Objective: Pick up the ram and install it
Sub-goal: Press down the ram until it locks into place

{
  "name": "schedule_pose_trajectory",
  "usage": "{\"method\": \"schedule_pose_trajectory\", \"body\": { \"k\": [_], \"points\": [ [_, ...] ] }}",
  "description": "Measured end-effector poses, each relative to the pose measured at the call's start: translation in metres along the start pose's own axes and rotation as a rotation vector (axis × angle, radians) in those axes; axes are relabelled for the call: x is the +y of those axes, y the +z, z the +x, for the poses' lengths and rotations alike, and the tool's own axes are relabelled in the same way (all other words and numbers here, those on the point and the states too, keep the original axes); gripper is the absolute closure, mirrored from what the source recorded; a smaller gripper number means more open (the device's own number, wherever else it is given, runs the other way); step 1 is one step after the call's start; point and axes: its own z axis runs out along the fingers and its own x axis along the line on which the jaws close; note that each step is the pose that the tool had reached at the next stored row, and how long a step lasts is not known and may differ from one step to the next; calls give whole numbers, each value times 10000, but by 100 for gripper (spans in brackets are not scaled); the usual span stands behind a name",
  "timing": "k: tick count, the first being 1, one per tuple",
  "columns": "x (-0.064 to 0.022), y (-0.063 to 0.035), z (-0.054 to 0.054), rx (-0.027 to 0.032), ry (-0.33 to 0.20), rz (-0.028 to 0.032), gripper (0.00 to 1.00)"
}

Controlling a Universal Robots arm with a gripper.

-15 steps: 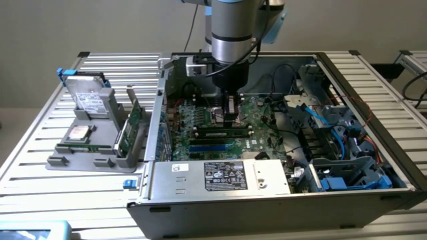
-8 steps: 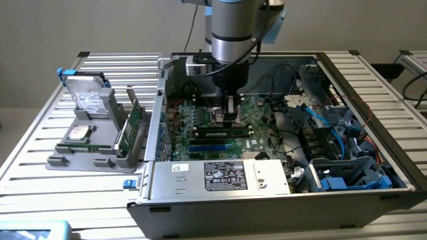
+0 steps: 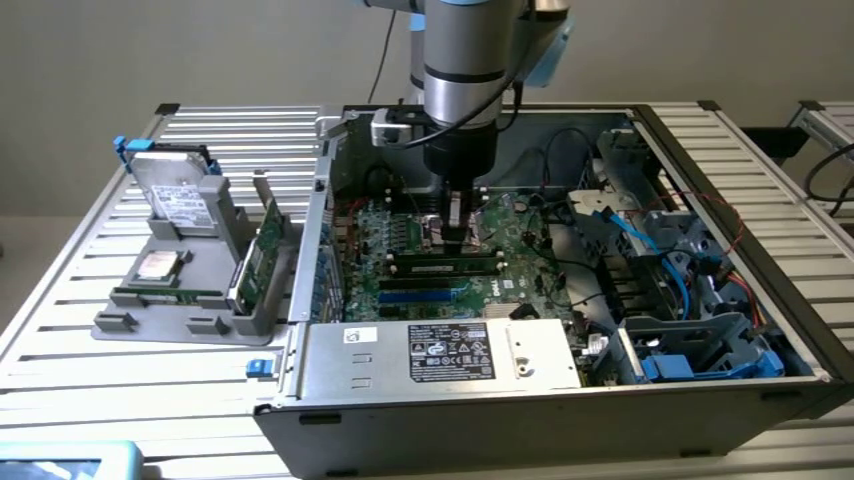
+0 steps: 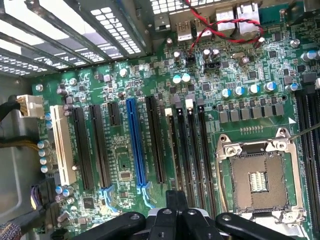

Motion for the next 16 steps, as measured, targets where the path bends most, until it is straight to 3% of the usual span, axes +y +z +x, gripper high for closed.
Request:
{"method": "schedule_pose_trajectory", "body": {
  "k": [16],
  "points": [
    [0, 1, 0, 71, 2425, -310, 89]
  ]
}}
